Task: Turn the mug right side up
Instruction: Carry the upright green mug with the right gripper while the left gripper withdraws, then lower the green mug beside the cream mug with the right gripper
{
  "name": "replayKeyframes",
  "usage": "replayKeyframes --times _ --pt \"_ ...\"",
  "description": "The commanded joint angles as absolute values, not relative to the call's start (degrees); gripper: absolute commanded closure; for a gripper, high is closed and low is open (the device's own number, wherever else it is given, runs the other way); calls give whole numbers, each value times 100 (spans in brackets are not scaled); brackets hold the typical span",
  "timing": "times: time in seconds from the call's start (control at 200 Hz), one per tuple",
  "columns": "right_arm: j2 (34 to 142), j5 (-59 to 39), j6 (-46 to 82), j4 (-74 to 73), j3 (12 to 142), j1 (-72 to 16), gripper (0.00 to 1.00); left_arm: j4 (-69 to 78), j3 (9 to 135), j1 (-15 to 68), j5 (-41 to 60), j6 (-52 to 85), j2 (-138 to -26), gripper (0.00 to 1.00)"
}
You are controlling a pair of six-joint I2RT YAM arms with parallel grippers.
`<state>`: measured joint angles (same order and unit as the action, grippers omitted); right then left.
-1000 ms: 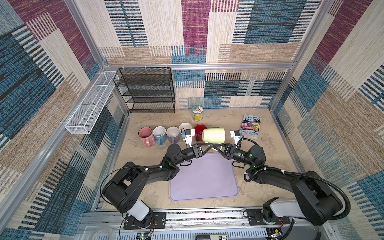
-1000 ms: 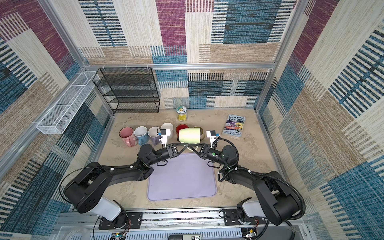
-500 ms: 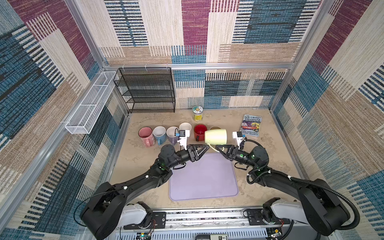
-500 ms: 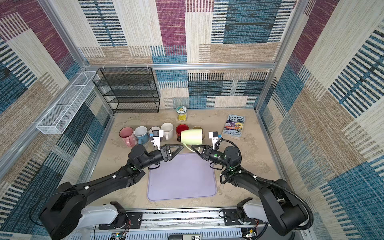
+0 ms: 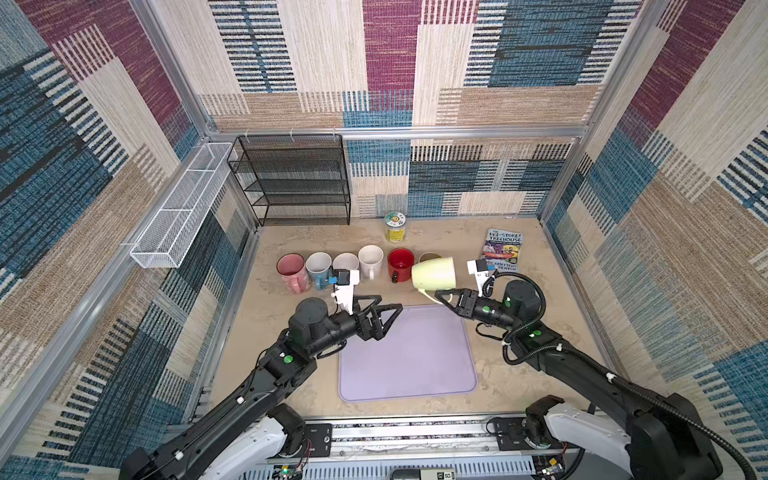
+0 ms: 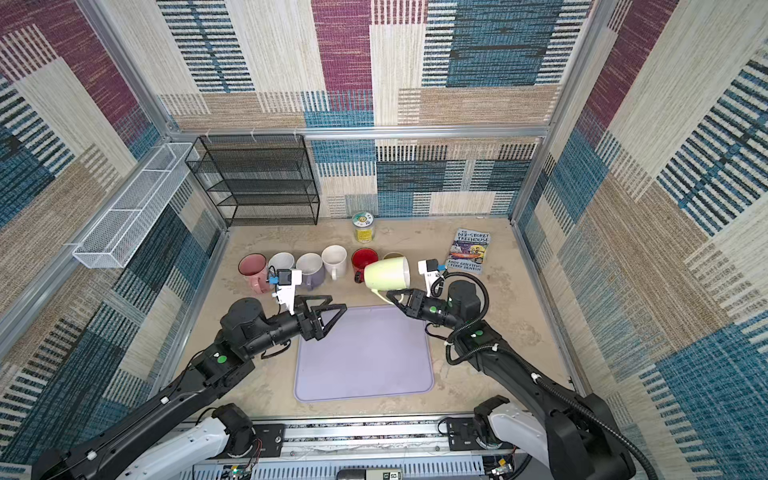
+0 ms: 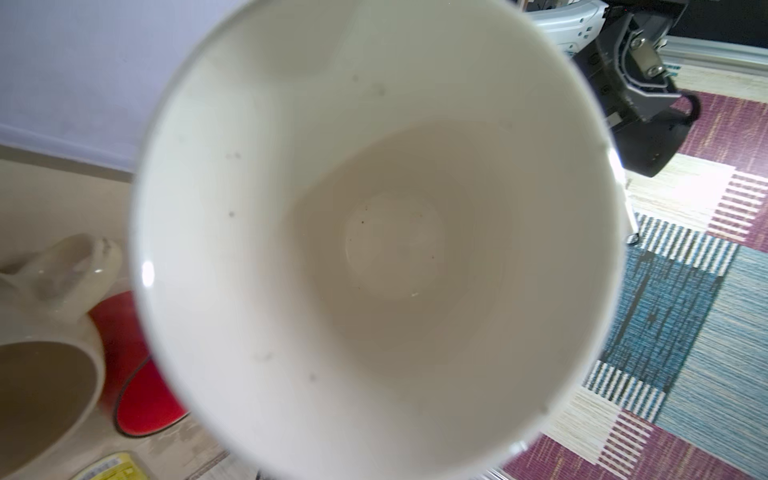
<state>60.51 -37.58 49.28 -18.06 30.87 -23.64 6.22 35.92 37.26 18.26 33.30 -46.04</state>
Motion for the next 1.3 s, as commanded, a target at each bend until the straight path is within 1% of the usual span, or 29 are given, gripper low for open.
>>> replayKeyframes --times 0.0,0.165,0.27,0.431,0.621,0.766,1.007,1.162,1.297 --pt "5964 -3615 4122 -855 3336 -2325 100 -698 3854 3718 1299 2709 -4410 0" --pt "5806 -3437 3649 -22 3606 -2266 100 -1730 4296 3718 781 2359 -4242 0" --pt "5694 -3266 3355 529 3783 -2232 100 -2448 4629 3713 234 2314 -4300 1" --pt "5651 -3011 2993 1281 4030 -2209 100 -3177 5036 3715 44 2139 -4362 0" --pt "5829 -2394 2620 2105 4387 -2189 100 -3742 5363 3709 -304 1837 -4390 1" --pt "6042 -1971 2423 2518 4607 -2173 100 -3902 5493 3709 -470 1679 -4406 0" --pt "6427 -1217 2161 2941 4891 -2128 100 -3576 5260 3709 -455 1560 -4228 0" --pt "6725 -698 1974 3073 5076 -2127 100 -3499 5135 3679 -71 1639 -4389 0" --pt "7041 -470 1929 3095 5246 -2121 100 -3594 5114 3647 -5 1636 -4464 0"
